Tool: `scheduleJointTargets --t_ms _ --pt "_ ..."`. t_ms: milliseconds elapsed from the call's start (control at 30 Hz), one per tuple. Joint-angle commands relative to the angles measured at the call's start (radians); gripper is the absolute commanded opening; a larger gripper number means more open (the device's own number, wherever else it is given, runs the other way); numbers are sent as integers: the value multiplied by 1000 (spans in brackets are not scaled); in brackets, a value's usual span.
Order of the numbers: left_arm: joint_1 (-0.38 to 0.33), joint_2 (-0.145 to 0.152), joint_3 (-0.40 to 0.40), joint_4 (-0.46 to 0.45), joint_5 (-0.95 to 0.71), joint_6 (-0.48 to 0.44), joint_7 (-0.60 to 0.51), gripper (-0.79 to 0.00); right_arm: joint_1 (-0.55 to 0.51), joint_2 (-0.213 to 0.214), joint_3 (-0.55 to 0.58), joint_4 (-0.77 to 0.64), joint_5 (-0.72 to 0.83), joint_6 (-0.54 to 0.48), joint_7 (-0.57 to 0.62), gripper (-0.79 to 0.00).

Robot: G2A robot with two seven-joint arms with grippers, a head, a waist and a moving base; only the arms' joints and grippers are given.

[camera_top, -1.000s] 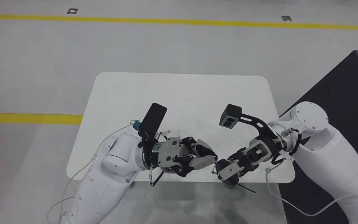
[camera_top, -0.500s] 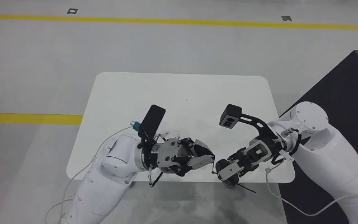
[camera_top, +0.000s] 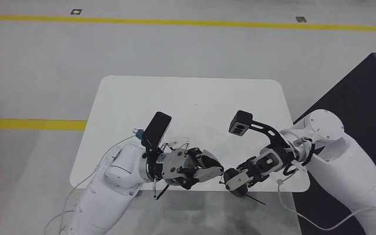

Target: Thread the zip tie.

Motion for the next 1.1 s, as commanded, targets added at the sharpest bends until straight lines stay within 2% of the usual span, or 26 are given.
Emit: scheduleJointTargets --t_ms 0,400,467,533,567,867,1067 --pt "-2 2 3 1 -6 0 -5 -785 -3 0 5 -3 0 0 0 -785" --pt "-11 9 8 8 -19 0 -7 -785 -10 -6 21 -14 -2 1 4 -785" --pt "-13 9 8 8 -18 0 -7 -551 -12 -7 23 -14 -2 1 4 -785" --pt "-18 10 8 8 -17 0 -6 -25 -14 -8 26 -15 -2 -2 4 -785" --pt "-20 10 8 6 -17 0 -5 0 -14 -8 26 -15 -2 -2 4 -785" --pt "-32 14 -5 -18 -8 0 7 0 -21 -13 35 -15 -1 -3 4 -785" --pt "-15 18 -56 -15 12 0 63 0 -38 -12 71 -19 24 -32 5 -785"
